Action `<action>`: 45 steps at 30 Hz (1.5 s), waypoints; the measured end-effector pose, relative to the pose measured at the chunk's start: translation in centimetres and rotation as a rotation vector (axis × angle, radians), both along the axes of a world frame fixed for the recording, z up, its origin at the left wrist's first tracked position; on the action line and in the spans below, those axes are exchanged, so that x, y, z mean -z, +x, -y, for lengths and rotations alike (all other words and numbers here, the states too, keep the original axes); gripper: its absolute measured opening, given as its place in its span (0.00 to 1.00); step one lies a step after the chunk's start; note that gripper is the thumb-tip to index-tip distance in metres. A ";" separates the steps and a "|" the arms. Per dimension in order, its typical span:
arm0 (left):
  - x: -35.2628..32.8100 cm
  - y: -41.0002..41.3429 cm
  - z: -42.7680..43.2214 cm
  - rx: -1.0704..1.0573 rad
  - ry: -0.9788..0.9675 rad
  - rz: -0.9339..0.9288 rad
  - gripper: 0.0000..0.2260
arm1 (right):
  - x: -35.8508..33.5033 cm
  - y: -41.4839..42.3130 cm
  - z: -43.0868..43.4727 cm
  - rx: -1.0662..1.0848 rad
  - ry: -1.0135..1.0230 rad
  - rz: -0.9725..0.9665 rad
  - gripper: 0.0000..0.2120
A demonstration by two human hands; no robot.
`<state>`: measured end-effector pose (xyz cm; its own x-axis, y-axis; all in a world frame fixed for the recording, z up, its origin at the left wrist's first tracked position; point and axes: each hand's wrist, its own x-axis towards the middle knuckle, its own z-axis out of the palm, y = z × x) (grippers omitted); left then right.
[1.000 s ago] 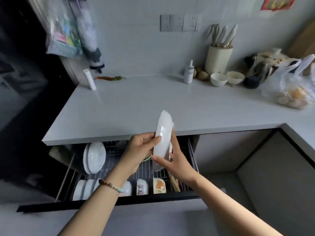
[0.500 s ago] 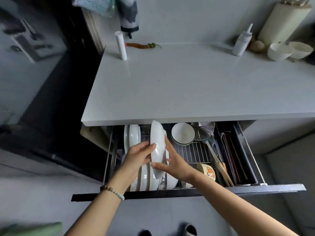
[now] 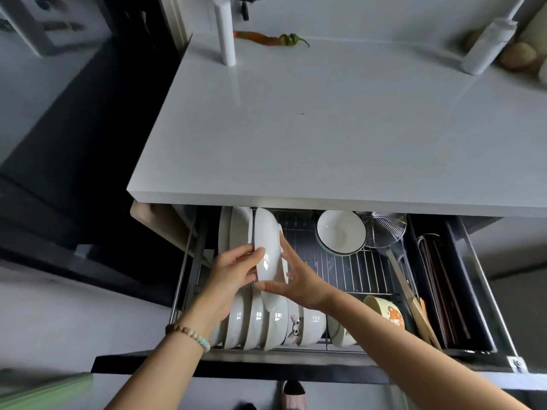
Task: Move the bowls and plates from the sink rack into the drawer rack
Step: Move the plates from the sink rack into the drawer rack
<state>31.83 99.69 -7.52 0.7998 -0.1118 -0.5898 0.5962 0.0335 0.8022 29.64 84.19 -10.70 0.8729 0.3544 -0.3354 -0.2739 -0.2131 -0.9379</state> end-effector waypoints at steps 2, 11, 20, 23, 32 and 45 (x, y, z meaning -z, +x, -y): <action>1.4 0.8 0.1 -0.012 -0.012 0.001 0.07 | 1.3 0.7 0.1 0.022 0.001 0.004 0.44; 6.4 5.3 -0.9 0.008 0.000 0.061 0.15 | 7.0 4.6 -1.0 0.084 0.075 0.062 0.40; 9.9 8.1 -2.1 0.048 0.013 0.130 0.05 | 11.6 7.6 -2.3 0.074 0.096 0.035 0.45; 10.7 8.6 -2.3 0.025 0.048 0.121 0.15 | 12.4 8.2 -2.6 0.085 0.114 0.028 0.44; 11.9 9.7 -2.2 0.062 0.060 0.165 0.10 | 14.0 9.4 -3.2 0.125 0.074 0.040 0.45; 11.8 10.1 -2.3 0.175 0.291 0.333 0.14 | 15.4 10.1 -2.7 0.117 0.036 0.023 0.48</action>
